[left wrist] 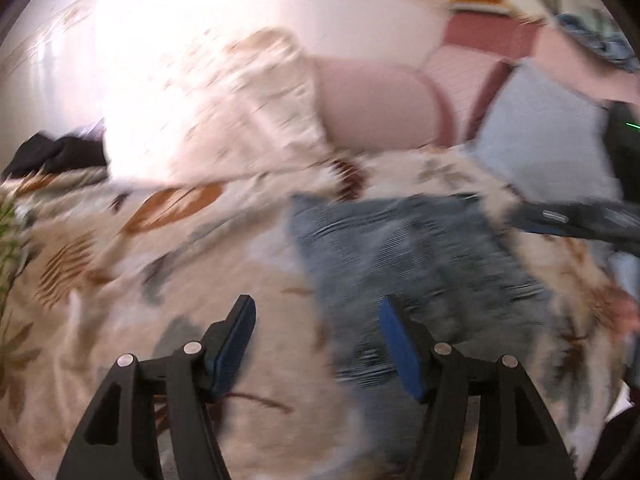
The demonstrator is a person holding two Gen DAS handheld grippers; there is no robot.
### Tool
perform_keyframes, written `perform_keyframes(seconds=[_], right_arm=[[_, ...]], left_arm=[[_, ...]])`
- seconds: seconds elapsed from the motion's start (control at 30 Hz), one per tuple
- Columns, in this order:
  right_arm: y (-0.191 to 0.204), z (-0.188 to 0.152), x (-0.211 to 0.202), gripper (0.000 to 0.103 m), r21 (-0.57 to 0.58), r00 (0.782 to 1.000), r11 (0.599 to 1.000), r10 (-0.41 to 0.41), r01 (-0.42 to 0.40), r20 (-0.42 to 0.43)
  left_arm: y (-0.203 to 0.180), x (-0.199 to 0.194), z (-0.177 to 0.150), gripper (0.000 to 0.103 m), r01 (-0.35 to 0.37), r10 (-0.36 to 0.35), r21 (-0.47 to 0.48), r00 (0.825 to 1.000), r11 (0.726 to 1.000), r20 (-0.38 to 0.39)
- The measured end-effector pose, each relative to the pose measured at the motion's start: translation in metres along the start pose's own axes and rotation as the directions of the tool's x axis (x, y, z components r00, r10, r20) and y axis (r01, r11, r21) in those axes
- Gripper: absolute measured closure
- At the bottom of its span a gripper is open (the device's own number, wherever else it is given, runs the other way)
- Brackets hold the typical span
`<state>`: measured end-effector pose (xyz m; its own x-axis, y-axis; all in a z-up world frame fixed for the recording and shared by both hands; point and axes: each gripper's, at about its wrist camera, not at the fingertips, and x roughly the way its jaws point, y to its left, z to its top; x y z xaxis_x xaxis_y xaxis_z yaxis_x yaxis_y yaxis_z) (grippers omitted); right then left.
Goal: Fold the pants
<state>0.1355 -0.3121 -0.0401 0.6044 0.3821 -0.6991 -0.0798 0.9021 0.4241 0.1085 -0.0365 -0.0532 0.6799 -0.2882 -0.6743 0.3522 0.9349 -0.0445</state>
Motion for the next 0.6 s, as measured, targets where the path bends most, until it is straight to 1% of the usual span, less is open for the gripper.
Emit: perform_keyframes(seconds=[0.07,0.13,0.23,0.3,0.37,0.47,0.53,0.6], right_arm=[[0.008,-0.012,-0.005,0.037,-0.028,1.000,1.000,0.001,-0.001,-0.004],[0.022,-0.025,-0.006,0.037,-0.076,1.000,0.997,-0.006,0.005,-0.016],[0.044,-0.041,-0.006,0.037,-0.153,1.000,0.988,-0.006,0.002,-0.029],[0.052,-0.047,-0.003,0.037,-0.179,0.999,0.984,0.000,-0.006,-0.037],[0.053,-0.051,0.004,0.037,-0.192,0.999,0.981,-0.011,0.001,-0.053],[0.049,-0.058,0.021,0.037,-0.203,0.992,0.979,-0.052,0.028,-0.113],[0.046,-0.062,0.029,0.037,-0.214,0.987,0.976,-0.060,0.028,-0.146],[0.044,-0.064,0.032,0.033,-0.224,0.988,0.974,-0.059,0.026,-0.143]], left_arm=[[0.006,0.006,-0.002,0.037,-0.020,0.020,-0.017,1.000,1.000,-0.017],[0.004,0.005,-0.003,0.036,-0.021,0.020,-0.009,1.000,1.000,-0.024],[-0.010,0.001,-0.005,0.036,-0.029,0.031,0.053,0.999,0.998,-0.031],[-0.019,0.002,-0.009,0.036,-0.020,0.025,0.094,0.999,0.995,-0.045],[-0.027,0.005,-0.014,0.036,-0.015,0.023,0.136,0.998,0.991,-0.059],[-0.036,0.009,-0.020,0.036,-0.029,0.045,0.188,0.996,0.982,-0.082],[-0.036,0.012,-0.021,0.036,-0.030,0.048,0.186,0.994,0.982,-0.097],[-0.032,0.017,-0.023,0.036,-0.016,0.035,0.159,0.992,0.987,-0.121]])
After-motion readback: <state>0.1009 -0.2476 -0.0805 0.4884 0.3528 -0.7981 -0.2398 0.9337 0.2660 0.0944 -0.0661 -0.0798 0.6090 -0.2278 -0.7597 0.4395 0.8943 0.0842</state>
